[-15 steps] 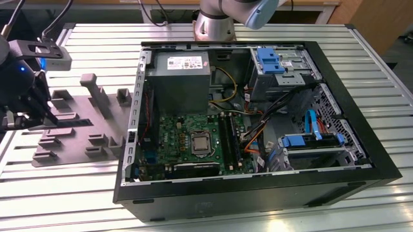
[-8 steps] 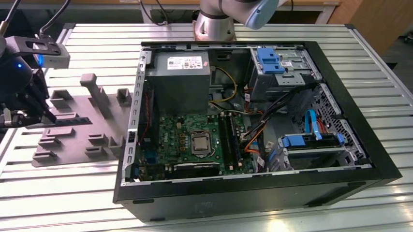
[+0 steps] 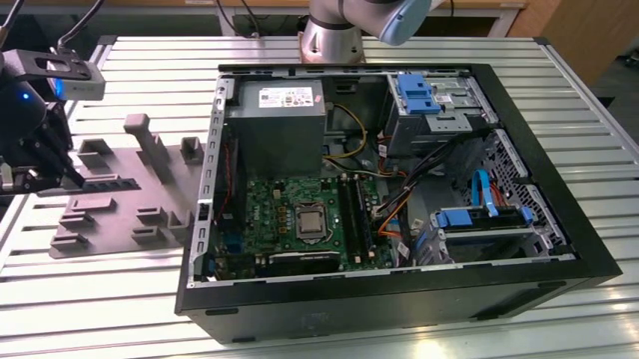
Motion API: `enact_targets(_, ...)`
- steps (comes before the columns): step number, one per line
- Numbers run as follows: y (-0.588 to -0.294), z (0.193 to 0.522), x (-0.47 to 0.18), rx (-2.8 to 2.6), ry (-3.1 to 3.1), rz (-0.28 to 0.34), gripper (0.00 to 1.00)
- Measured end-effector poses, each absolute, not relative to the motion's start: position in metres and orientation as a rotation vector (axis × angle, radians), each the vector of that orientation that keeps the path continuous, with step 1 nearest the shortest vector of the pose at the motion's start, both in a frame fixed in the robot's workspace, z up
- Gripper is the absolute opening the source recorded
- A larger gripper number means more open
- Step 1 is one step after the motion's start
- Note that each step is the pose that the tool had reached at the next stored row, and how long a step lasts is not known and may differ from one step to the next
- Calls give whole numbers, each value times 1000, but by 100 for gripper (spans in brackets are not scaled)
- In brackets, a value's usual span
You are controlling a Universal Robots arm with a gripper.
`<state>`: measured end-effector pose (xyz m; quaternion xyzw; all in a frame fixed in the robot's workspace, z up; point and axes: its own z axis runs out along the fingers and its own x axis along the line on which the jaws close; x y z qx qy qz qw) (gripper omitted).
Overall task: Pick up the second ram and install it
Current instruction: 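Pick up the second ram and move it above second insertion slot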
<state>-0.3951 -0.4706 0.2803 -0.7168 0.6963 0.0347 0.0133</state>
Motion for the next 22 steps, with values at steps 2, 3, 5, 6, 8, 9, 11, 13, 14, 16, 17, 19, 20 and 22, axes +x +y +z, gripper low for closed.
enact_targets(2, -471, 282, -395, -2233, 2169, 108, 11)
enact_targets(3, -471, 283, -395, -2233, 2169, 108, 11)
enact_targets(5, -471, 285, -395, -2233, 2169, 108, 11)
enact_targets(6, -471, 285, -395, -2233, 2169, 108, 11)
enact_targets(8, -471, 287, -395, -2233, 2169, 108, 11)
enact_targets(9, -471, 288, -395, -2233, 2169, 108, 11)
enact_targets(11, -471, 290, -395, -2233, 2169, 108, 11)
enact_targets(13, -471, 292, -395, -2233, 2169, 108, 11)
enact_targets(14, -471, 293, -395, -2233, 2169, 108, 11)
enact_targets(16, -471, 295, -395, -2233, 2169, 108, 11)
enact_targets(17, -471, 296, -395, -2233, 2169, 108, 11)
enact_targets(19, -471, 298, -395, -2233, 2169, 108, 11)
enact_targets(20, -471, 299, -395, -2233, 2169, 108, 11)
enact_targets(22, -471, 301, -395, -2233, 2169, 108, 11)
